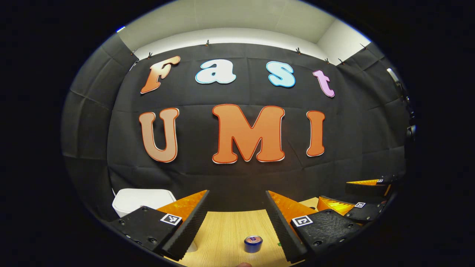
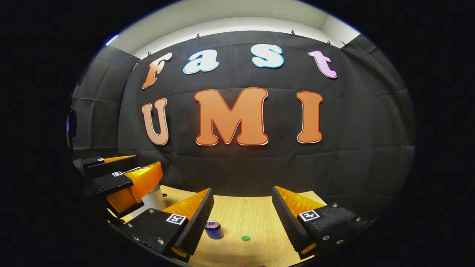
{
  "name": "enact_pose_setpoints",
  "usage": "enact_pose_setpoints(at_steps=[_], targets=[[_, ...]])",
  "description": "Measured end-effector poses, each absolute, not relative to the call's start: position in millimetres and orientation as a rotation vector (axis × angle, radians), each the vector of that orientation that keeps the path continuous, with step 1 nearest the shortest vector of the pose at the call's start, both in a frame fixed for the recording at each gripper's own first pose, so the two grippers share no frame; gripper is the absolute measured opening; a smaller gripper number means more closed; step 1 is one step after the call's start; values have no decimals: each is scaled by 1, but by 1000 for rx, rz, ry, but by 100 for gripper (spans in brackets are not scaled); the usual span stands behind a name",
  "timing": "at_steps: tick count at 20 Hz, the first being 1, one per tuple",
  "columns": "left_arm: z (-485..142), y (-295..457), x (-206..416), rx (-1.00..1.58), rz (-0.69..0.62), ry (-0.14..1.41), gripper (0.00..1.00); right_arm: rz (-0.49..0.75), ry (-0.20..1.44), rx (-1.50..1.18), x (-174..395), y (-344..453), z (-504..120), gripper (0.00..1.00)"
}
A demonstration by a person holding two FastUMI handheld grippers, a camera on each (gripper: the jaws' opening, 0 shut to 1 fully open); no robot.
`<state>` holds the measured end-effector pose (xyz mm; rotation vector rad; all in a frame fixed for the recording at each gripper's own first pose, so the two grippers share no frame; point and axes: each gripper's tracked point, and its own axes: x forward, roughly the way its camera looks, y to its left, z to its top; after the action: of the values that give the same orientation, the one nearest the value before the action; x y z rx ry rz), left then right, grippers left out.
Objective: Press the lid of the desktop garbage bin to open it, pick up the crumpled paper on the desktop and throw it into the bin, then pick up the pop can on the desktop and drop it into the bin, and finally close the garbage bin lid.
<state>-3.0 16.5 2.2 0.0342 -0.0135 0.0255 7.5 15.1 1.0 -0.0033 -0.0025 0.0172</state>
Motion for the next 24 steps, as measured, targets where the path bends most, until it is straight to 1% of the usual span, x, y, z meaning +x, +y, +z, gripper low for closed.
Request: enact_pose_setpoints(at_steps=[1,4,5,13,14,18,20,21,24], targets=[[2,16,-4,35,25,-13,92,17,0,-1,8,15,0,94],[2,18,-4,39,25,-15,92,15,0,-1,8,15,0,94],[3,19,-4,40,27,-19,90,12,-1,0,8,14,0,94],[4,21,-3,50,31,-21,90,3,0,-4,9,11,1,94],[5,21,-4,52,32,-21,92,2,0,-3,10,11,0,94],[8,21,-2,61,30,-27,92,-1,6,-1,11,9,-1,94],[11,20,-2,69,28,-32,89,-5,2,-5,13,9,0,94],[12,20,-1,73,27,-38,91,-5,1,-6,13,9,1,94],[16,24,-2,79,34,-49,90,-2,4,-6,15,10,0,94]])
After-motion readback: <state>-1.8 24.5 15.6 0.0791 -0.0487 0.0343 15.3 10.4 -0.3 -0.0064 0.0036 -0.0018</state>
